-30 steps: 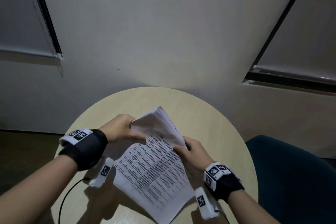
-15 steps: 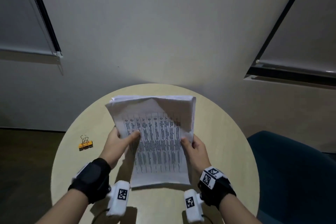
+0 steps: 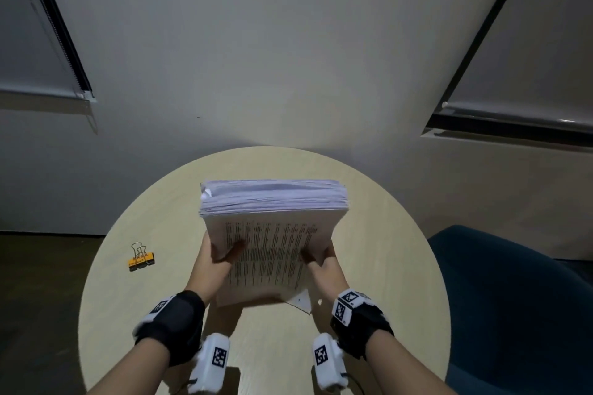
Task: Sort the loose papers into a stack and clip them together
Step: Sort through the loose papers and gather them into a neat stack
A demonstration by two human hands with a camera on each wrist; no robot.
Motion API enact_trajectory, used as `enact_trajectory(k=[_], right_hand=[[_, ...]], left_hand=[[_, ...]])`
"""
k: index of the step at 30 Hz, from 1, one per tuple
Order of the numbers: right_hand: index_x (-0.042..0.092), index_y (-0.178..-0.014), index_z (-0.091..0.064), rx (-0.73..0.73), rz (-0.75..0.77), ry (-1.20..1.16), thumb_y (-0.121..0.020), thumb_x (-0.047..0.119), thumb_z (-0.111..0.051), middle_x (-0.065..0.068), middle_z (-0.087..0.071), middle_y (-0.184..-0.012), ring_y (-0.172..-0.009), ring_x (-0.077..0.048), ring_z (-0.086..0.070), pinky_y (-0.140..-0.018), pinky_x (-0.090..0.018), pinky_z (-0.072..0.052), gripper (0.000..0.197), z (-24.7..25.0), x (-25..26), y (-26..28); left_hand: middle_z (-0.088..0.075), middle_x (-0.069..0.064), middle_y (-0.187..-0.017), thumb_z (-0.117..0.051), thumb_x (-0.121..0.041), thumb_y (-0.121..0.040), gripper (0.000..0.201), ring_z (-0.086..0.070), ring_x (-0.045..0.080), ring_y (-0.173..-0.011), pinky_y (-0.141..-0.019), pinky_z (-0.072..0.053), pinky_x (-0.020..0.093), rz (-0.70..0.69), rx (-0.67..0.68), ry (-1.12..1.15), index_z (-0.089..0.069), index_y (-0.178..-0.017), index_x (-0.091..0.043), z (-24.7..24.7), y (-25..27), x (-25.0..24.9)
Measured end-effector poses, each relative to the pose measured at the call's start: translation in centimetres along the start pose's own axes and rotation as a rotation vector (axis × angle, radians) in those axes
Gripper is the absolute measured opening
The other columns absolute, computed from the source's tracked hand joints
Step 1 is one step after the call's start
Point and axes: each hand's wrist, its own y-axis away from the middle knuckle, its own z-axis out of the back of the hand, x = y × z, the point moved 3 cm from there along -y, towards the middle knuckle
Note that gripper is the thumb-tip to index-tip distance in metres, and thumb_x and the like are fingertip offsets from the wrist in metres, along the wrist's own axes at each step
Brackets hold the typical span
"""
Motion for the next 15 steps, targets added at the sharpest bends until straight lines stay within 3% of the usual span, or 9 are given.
enact_trajectory(k=[2,4,7,10,13,15], right_hand=[[0.026,-0.116,-0.05,-0.004,0.009,0.127,-0.096,0.031,-0.052,0.01,-0.06,-0.112,-0.115,-0.021,-0.053,-0.092,-0.032,-0.045,0.021,0.2,0.0,-0.4],[0.02,-0.136,-0.043,-0.008,0.019,0.142,-0.097,0.036,-0.049,0.002,-0.048,-0.14,-0.134,-0.02,-0.041,-0.11,-0.04,-0.037,0.043,0.4,-0.6,-0.6],[0.028,-0.14,-0.04,0.014,0.009,0.089,-0.099,0.029,-0.047,0.01,-0.048,-0.141,-0.135,-0.016,-0.042,-0.115,-0.039,-0.031,0.042,0.6,-0.9,0.6],[0.013,-0.149,-0.027,0.059,-0.101,0.188,-0.102,0.024,-0.043,0.004,-0.039,-0.144,-0.142,-0.018,-0.031,-0.113,-0.03,-0.024,0.051,1.1,-2.9,1.8],[0.011,-0.151,-0.019,0.064,-0.218,0.263,-0.102,0.029,-0.042,-0.003,-0.023,-0.158,-0.146,-0.022,-0.023,-0.116,-0.033,-0.022,0.058,1.2,-6.9,1.9],[0.01,-0.151,-0.02,0.064,-0.27,0.307,-0.102,0.027,-0.042,-0.003,-0.025,-0.157,-0.145,-0.023,-0.026,-0.116,-0.033,-0.024,0.056,1.3,-8.7,2.1]], left_hand=[[-0.062,-0.011,-0.115,-0.063,-0.017,-0.089,0.041,-0.058,0.006,-0.109,-0.099,-0.044,0.035,0.019,0.018,-0.061,-0.048,-0.127,-0.023,0.0,-0.4,0.1],[-0.064,-0.007,-0.114,-0.063,-0.018,-0.09,0.032,-0.06,0.009,-0.106,-0.098,-0.045,0.034,0.001,0.022,-0.171,-0.053,-0.121,-0.02,0.1,-0.9,0.0],[-0.067,-0.002,-0.11,-0.064,-0.017,-0.089,0.03,-0.063,0.014,-0.101,-0.086,-0.048,0.029,-0.002,0.01,-0.261,-0.058,-0.118,-0.016,-0.2,-1.4,0.5],[-0.066,0.0,-0.106,-0.064,-0.019,-0.09,0.027,-0.062,0.018,-0.094,-0.073,-0.045,0.025,0.133,0.044,-0.349,-0.056,-0.115,-0.017,-1.0,-1.0,3.1],[-0.066,0.004,-0.106,-0.062,-0.025,-0.09,0.027,-0.062,0.024,-0.095,-0.073,-0.044,0.028,0.283,0.102,-0.488,-0.059,-0.114,-0.012,-1.2,-0.4,7.2],[-0.064,0.005,-0.093,-0.059,-0.026,-0.092,0.018,-0.059,0.023,-0.084,-0.066,-0.041,0.029,0.34,0.113,-0.569,-0.059,-0.099,-0.009,-1.3,0.1,9.2]])
